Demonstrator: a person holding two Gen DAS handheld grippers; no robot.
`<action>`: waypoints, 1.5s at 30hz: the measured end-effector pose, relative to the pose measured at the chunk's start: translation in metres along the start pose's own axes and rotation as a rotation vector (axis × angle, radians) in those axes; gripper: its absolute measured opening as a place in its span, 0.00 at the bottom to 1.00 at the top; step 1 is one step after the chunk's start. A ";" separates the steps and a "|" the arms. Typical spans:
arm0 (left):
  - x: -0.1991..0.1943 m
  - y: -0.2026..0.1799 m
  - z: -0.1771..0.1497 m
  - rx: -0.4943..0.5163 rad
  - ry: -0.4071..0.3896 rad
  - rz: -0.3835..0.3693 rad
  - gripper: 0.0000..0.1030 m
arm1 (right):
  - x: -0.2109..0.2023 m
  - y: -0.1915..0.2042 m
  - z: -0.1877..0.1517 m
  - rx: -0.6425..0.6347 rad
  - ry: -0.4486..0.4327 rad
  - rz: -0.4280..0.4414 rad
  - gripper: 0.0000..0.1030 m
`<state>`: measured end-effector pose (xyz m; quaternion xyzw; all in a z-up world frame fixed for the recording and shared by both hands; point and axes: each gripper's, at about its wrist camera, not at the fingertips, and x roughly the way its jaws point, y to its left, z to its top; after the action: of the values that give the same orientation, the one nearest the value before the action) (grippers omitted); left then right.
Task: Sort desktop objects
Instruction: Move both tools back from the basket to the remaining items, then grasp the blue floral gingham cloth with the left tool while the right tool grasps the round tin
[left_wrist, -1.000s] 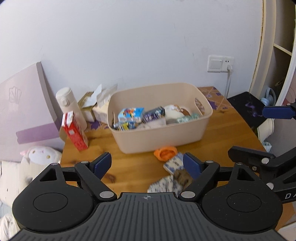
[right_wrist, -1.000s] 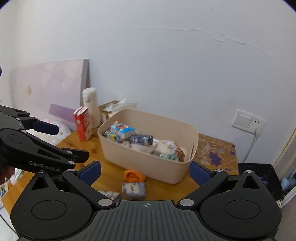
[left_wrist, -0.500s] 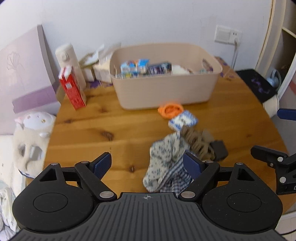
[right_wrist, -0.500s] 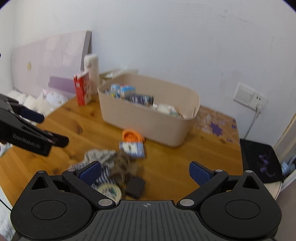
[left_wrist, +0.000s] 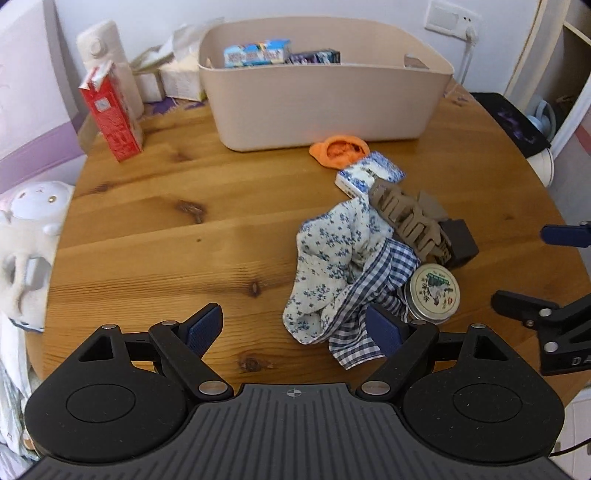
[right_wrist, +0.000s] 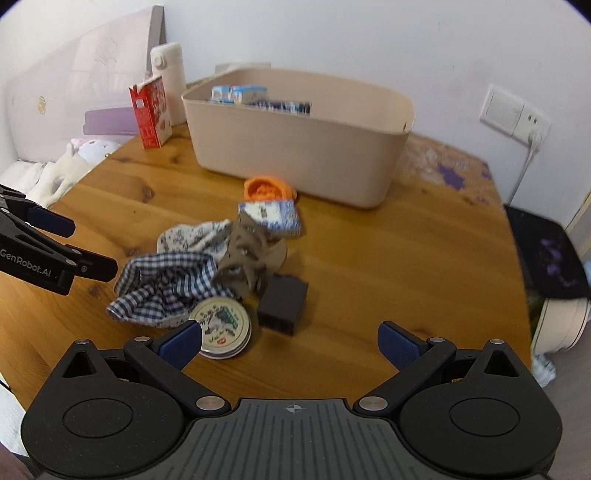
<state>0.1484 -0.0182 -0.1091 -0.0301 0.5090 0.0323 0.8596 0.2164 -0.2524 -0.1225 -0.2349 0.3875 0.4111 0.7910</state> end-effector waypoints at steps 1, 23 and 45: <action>0.003 -0.001 0.000 0.005 0.005 -0.007 0.83 | 0.005 0.001 -0.001 0.009 0.013 0.003 1.00; 0.061 -0.017 0.013 0.180 0.073 -0.119 0.83 | 0.067 0.035 -0.004 0.040 0.122 0.018 0.90; 0.062 -0.019 0.013 0.253 0.039 -0.140 0.19 | 0.067 0.048 0.000 0.013 0.073 0.024 0.50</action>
<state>0.1912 -0.0342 -0.1568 0.0424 0.5221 -0.0928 0.8468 0.2008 -0.1947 -0.1794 -0.2400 0.4215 0.4095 0.7727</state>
